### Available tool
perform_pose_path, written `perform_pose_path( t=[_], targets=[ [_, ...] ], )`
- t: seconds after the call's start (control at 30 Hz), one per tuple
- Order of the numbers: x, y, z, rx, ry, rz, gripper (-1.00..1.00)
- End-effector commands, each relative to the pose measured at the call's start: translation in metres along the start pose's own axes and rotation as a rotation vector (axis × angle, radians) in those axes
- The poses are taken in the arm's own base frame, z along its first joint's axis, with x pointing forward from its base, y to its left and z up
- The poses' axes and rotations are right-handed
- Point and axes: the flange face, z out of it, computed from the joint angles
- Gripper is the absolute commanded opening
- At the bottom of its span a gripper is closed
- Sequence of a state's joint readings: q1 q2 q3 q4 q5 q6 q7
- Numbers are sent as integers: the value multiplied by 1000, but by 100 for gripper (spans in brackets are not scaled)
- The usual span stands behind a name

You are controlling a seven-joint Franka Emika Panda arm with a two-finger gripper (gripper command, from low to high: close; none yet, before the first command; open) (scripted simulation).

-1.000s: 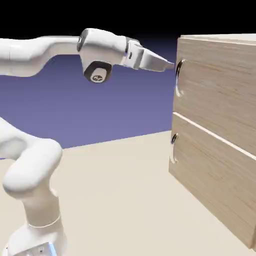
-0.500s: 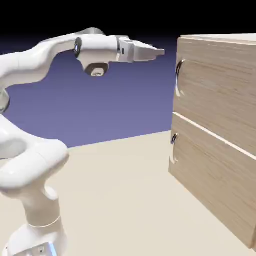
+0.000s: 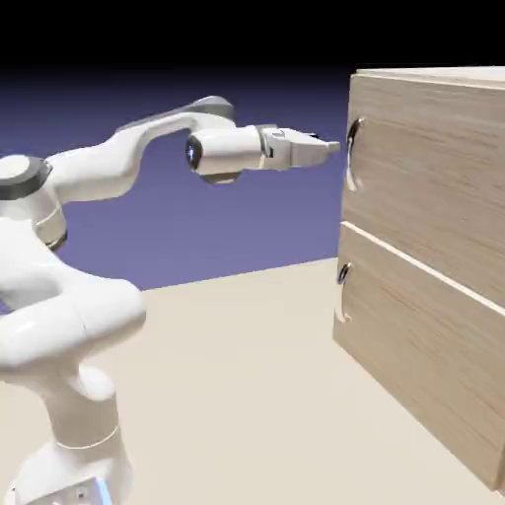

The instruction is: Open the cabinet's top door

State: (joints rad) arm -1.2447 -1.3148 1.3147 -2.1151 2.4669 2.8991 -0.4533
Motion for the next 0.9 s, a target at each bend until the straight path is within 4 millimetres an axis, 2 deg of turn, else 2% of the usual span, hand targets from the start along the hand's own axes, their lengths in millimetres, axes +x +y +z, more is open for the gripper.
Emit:
perform_pose_path(
  t=[0.0, 0.03, 0.17, 0.2, 0.23, 0.27, 0.57, 0.87],
  targets=[
    [-1, 1, 1, 0, 0, 0, 0],
    [-1, 1, 1, 0, 0, 0, 0],
    [-1, 0, 47, 0, 0, 0, 0],
    [-1, 1, 51, 0, 0, 0, 0],
    [-1, 1, 51, 0, 0, 0, -100],
    [-1, 1, 51, 0, 0, 0, -100],
    [20, 21, -23, 110, -110, 0, -100],
    [52, 54, -101, 236, -237, 0, -100]
  ],
)
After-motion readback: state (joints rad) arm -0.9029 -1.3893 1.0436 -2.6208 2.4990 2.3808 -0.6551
